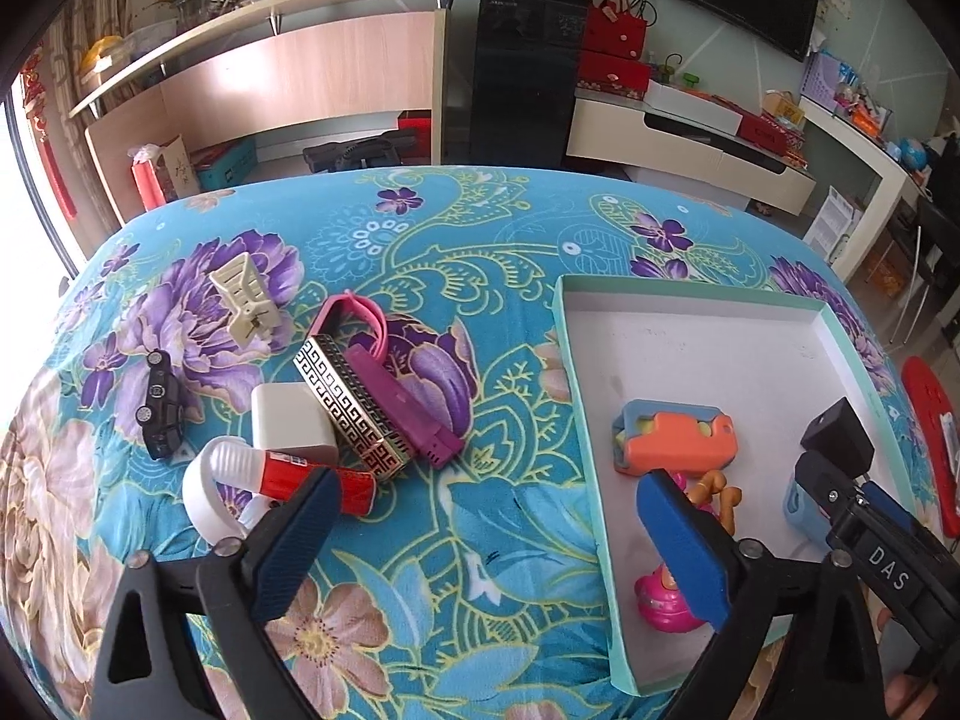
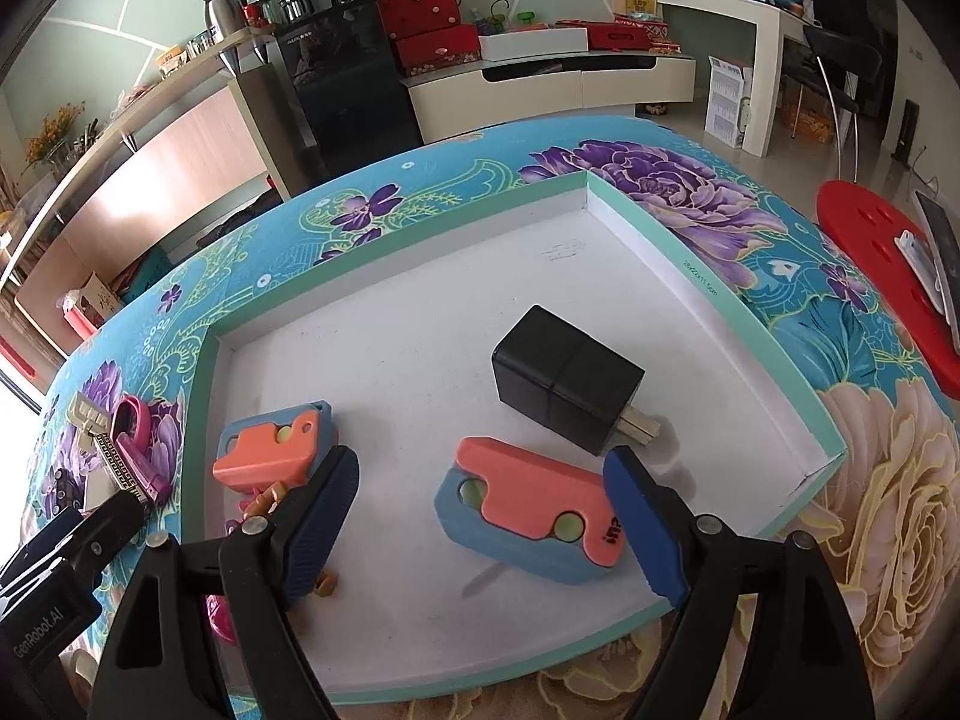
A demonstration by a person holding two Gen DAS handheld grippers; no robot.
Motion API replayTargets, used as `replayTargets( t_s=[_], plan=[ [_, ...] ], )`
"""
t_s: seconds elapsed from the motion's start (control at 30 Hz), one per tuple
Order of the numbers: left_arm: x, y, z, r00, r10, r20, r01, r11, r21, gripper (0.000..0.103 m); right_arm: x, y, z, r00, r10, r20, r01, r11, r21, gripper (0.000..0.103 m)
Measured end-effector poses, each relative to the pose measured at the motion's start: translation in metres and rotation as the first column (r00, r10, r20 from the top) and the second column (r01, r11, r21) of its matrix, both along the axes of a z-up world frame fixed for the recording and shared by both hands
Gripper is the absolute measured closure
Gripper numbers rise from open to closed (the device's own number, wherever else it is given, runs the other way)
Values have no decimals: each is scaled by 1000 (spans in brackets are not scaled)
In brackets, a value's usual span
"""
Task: Organize rigid objects
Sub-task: 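Release the doll with the left tool while the right tool releases the toy knife, then move both open tools out of the box lid back over the object pile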
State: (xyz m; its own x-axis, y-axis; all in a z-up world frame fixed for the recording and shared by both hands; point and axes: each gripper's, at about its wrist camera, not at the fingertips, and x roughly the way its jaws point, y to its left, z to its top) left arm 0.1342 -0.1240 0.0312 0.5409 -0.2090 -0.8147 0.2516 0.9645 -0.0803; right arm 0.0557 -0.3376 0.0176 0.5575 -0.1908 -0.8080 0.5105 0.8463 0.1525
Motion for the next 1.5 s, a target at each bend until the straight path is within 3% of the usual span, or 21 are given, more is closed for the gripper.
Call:
replayTargets(
  t_s=[0.47, 0.73, 1.1, 1.5],
  plan=[
    [4, 15, -1, 998, 58, 4, -58, 997, 43, 0, 5, 12, 4, 999, 39, 20, -39, 999, -3, 16],
    [10, 52, 8, 988, 150, 26, -151, 988, 40, 0, 11, 33, 10, 993, 99, 58, -100, 995, 16, 16],
    [17, 131, 11, 936, 352, 17, -353, 936, 13, 0, 33, 95, 15, 964, 247, 103, -247, 969, -13, 16],
    [18, 187, -1, 874, 484, -35, -485, 874, -16, 0, 53, 167, 7, 893, 437, 111, -442, 896, 31, 16]
  ],
)
